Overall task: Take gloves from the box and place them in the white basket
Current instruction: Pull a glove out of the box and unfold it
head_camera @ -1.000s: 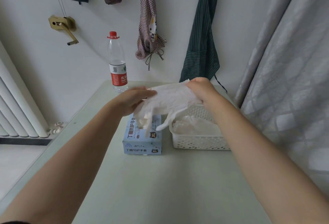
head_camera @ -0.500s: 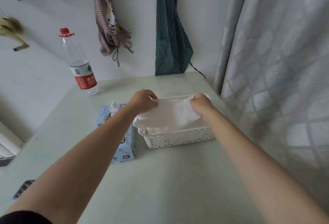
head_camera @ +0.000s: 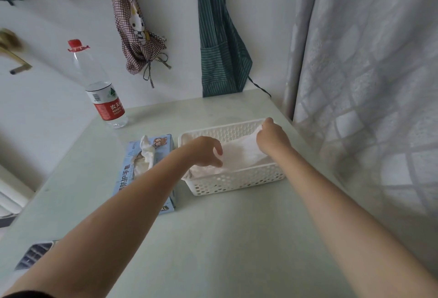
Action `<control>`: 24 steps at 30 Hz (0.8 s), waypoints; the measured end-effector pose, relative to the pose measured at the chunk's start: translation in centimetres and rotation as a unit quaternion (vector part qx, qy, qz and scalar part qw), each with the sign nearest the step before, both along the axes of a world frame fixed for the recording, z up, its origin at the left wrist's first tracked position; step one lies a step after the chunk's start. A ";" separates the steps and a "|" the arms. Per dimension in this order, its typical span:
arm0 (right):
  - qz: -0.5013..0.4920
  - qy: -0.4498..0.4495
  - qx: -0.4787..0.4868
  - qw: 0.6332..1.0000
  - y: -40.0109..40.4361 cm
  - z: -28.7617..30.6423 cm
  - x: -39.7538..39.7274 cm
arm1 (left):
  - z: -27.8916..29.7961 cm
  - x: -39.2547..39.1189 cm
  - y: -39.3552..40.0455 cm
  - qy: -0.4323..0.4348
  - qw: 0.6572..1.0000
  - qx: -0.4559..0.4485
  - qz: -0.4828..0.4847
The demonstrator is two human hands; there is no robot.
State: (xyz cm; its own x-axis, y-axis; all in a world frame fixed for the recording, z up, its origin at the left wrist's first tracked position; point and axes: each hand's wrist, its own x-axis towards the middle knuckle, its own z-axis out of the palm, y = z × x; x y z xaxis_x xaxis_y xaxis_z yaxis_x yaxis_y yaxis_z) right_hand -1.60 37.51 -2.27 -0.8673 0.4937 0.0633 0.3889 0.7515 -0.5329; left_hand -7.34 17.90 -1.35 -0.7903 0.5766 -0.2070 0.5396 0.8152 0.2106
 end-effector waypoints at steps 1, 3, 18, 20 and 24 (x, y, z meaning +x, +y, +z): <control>0.004 0.006 0.026 1.000 -0.1 0.0 0.1 | 0.2 0.0 -0.2 0.016 1.000 0.005 0.001; 0.009 0.011 0.069 0.998 -0.4 0.4 0.4 | 0.6 0.2 -0.4 0.051 0.998 0.027 0.004; 0.187 0.112 0.146 0.965 -11.3 3.4 -1.4 | 3.2 0.0 -11.3 0.152 0.921 0.265 0.243; 0.240 0.104 0.123 0.957 -14.6 3.5 -2.1 | 2.8 -0.2 -14.4 0.131 0.913 0.263 0.282; 0.308 0.043 0.095 0.946 -19.8 3.2 -3.6 | 1.2 -0.2 -18.1 0.059 0.913 0.253 0.313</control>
State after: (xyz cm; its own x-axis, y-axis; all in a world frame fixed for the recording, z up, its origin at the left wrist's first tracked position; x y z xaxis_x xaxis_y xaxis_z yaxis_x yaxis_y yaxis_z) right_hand -5.22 17.71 0.93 -0.9742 -0.1316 0.1835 -0.1931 0.9070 -0.3742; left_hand -7.56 -0.23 -0.16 -0.9976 0.0015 0.0693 0.0440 0.7857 0.6170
